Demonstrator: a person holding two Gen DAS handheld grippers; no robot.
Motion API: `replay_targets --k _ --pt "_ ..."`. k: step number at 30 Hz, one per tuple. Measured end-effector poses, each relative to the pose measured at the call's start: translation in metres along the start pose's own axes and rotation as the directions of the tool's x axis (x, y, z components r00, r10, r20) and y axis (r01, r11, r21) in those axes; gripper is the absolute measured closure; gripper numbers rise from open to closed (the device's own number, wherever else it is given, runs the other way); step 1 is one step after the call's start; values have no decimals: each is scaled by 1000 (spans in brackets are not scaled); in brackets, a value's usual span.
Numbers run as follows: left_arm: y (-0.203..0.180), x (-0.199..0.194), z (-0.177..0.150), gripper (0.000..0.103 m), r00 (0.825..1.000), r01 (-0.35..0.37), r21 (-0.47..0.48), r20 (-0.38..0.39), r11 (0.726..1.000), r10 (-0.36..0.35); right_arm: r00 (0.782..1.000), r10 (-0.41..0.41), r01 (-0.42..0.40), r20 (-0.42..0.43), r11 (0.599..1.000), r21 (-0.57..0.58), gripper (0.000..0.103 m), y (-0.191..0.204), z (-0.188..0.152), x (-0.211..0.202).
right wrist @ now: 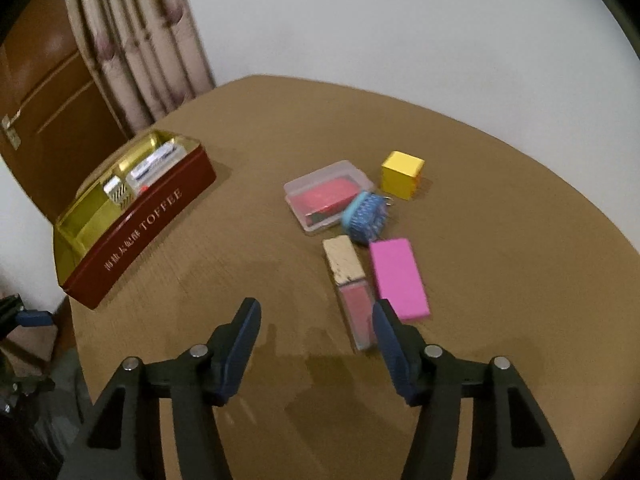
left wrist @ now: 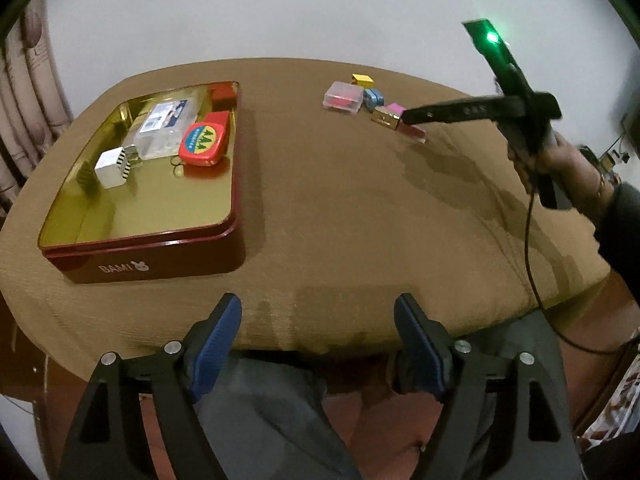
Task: Organize rigid objects
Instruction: 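Grasp the gold-and-mauve bar with the right gripper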
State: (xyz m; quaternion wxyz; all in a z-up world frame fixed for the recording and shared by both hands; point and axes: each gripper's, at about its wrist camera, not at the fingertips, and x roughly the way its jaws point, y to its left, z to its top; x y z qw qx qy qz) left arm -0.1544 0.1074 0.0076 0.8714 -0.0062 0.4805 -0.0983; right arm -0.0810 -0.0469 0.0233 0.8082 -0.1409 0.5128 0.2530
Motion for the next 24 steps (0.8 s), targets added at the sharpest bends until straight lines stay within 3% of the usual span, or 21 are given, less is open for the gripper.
replay_targets --k 6,14,18,24 --pt "7 9 -1 26 998 43 -32 -45 999 -44 996 -68 66 -52 997 -44 52 2 9 20" --pt "15 18 -4 25 993 73 -81 -91 994 -81 993 -12 9 -121 1000 -26 56 -3 14 29" --pt "16 20 -4 25 989 97 -102 -103 990 -108 983 -59 47 -173 996 -77 56 6 5 42" --pt "12 23 -6 25 987 96 -101 -120 990 -108 984 -31 32 -174 999 6 56 -6 13 44"
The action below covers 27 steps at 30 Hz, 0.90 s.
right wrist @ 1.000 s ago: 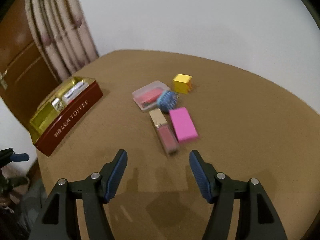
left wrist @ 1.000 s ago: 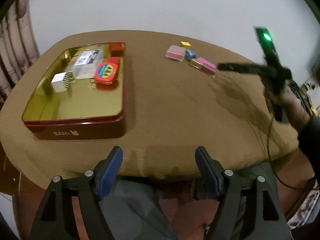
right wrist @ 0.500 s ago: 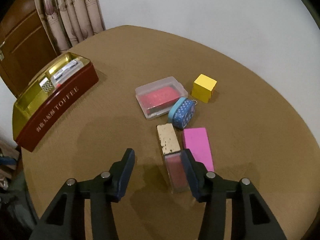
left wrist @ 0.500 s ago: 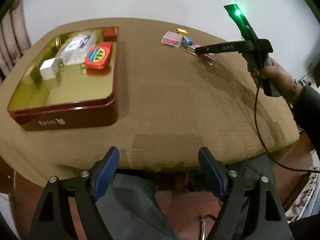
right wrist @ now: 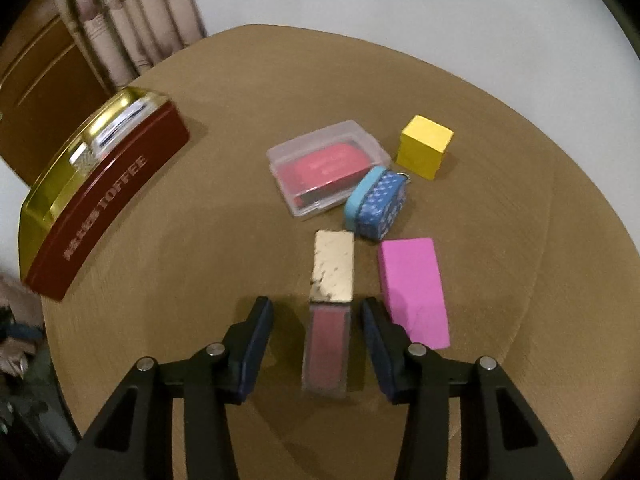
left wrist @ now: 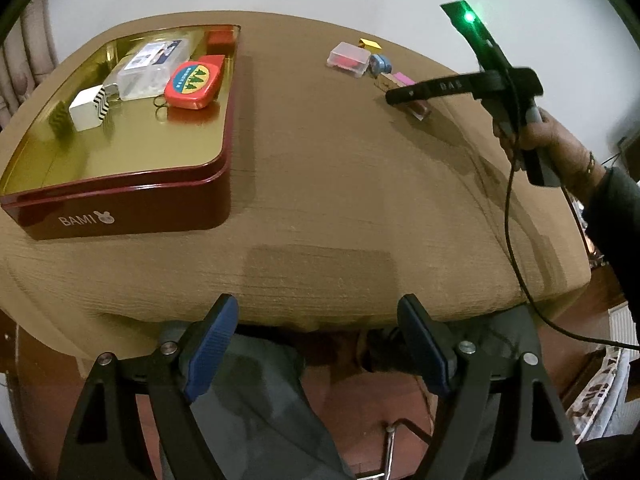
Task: Organize rigid objects
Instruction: 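Grasp the gold-and-mauve bar with the right gripper, then carry the gold-and-mauve bar with the right gripper into the tin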
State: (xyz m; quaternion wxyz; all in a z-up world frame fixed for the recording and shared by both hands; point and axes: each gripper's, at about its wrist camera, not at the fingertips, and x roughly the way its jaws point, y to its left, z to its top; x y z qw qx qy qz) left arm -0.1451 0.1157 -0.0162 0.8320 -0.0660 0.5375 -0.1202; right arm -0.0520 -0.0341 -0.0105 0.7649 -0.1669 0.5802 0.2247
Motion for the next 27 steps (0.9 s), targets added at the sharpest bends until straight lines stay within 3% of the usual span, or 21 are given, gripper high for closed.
replay_targets --k 2,4,10,13,16,20,24,27 --pt "-1 -1 -1 25 1000 1 3 5 1000 -1 1000 -7 8 -18 1000 19 61 -4 0 -1" --pt "1 -2 -1 25 1000 -5 4 9 1000 5 997 -64 65 -31 997 36 83 -4 -2 -4" --pt "7 -10 -3 25 1000 17 -36 -9 999 -17 996 -85 88 -36 994 71 83 2 -13 -12" --pt "12 -24 -7 25 1000 9 -55 22 998 -7 999 -42 42 -4 996 82 83 18 -17 -27" --pt "18 -43 -15 24 996 -47 -68 73 997 52 998 41 -45 51 996 82 83 47 -14 -51" --pt "31 -64 -29 16 983 -123 -93 124 988 134 977 182 -190 114 980 56 83 96 13 -80" --pt "44 -72 -38 15 983 -123 -130 123 984 139 946 306 -310 104 951 20 83 161 43 -75" --pt "53 -78 -41 15 984 -101 -152 133 983 121 945 321 -322 56 947 9 83 202 59 -52"
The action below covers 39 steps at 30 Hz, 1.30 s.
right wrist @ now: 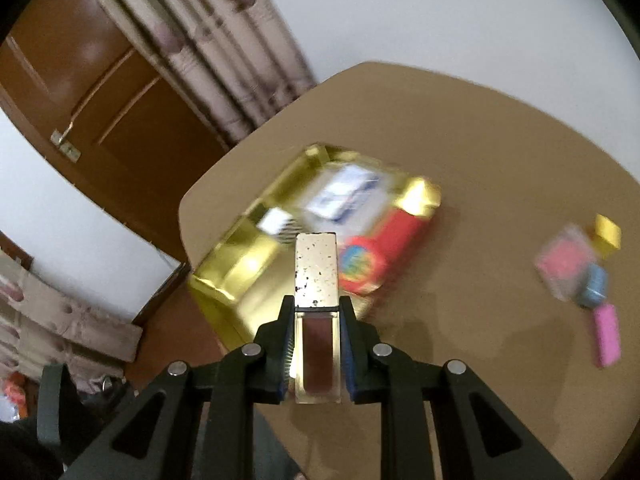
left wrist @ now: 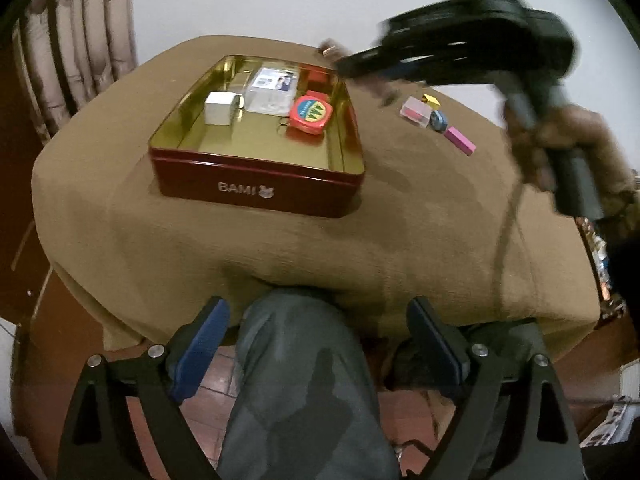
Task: Organize rigid objects
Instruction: 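Carry the gold-and-mauve bar with the right gripper into the tin, then reach the left gripper to the pink eraser and grasp it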
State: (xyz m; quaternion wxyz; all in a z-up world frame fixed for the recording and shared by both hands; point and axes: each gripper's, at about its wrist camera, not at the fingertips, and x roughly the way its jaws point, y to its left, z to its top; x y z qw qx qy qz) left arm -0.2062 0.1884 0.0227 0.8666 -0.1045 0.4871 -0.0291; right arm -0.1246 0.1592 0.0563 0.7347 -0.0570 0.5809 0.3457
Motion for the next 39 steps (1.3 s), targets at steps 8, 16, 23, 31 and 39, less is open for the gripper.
replay_targets --k 8,16,23,31,39 --pt "16 -2 -1 15 999 34 -44 7 998 -34 993 -50 54 -111 998 36 83 21 11 83" --pt "20 1 0 15 997 70 -70 -8 995 -70 989 -85 93 -124 994 56 82 21 22 109" --pt "16 1 -4 15 997 73 -68 -31 995 -75 998 -63 65 -25 995 79 75 18 20 81" --pt "-5 -1 -8 15 999 37 15 -1 999 -37 810 -298 270 505 954 130 50 -25 -67 -61" --pt "-73 5 3 15 998 55 213 13 976 -59 703 -620 493 348 778 389 41 -174 -164 -144"
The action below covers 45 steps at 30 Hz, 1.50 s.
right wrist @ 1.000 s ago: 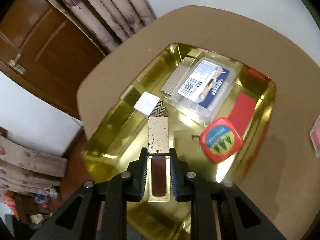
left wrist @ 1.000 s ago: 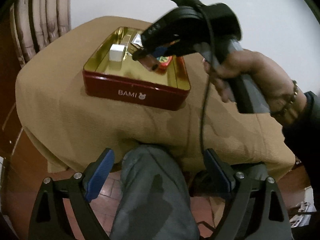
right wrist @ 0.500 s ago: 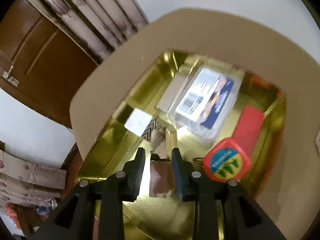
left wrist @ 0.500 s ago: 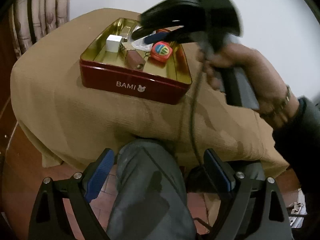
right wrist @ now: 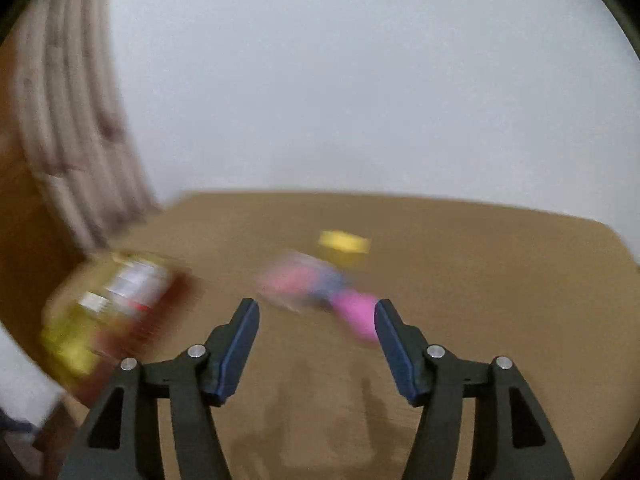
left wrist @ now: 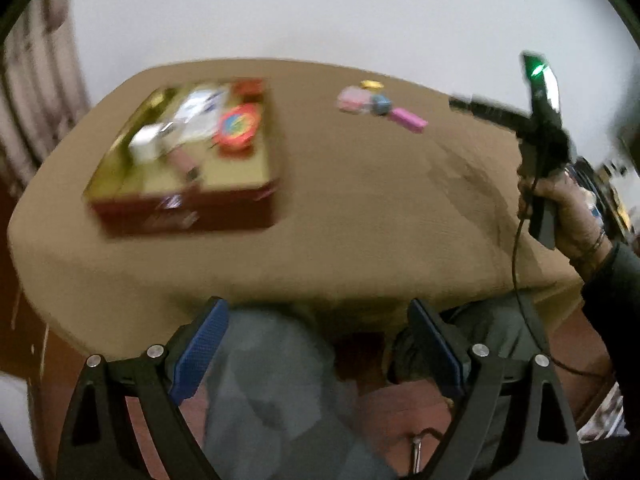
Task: Organize rigid objects
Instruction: 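Reach the left gripper to the pink eraser and grasp it, then carry the pink eraser into the tin and open the left gripper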
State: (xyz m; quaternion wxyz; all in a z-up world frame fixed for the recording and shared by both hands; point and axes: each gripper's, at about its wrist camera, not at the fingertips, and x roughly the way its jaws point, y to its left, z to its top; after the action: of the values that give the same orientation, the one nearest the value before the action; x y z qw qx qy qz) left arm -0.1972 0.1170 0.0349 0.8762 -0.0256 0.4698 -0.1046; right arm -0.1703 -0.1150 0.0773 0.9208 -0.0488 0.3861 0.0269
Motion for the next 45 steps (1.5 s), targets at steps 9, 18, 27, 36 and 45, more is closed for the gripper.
replay_targets --k 9,18,27,36,45 --pt "-85 69 113 15 993 119 22 -12 993 -119 903 -424 429 -70 899 92 40 -126 -35 3" --pt "-124 175 200 17 990 88 -184 -91 979 -106 801 -598 591 -4 791 158 19 -127 -34 -6" --pt "-113 255 230 39 971 -78 -432 -236 898 -29 920 -388 348 45 867 357 19 -160 -41 -15" --pt "-119 269 249 36 966 -181 -455 -249 872 71 940 -335 295 67 896 333 19 -140 -46 -18" --pt "-142 269 246 76 932 -333 -395 -278 856 234 943 -329 294 51 895 335 19 -136 -45 -15"
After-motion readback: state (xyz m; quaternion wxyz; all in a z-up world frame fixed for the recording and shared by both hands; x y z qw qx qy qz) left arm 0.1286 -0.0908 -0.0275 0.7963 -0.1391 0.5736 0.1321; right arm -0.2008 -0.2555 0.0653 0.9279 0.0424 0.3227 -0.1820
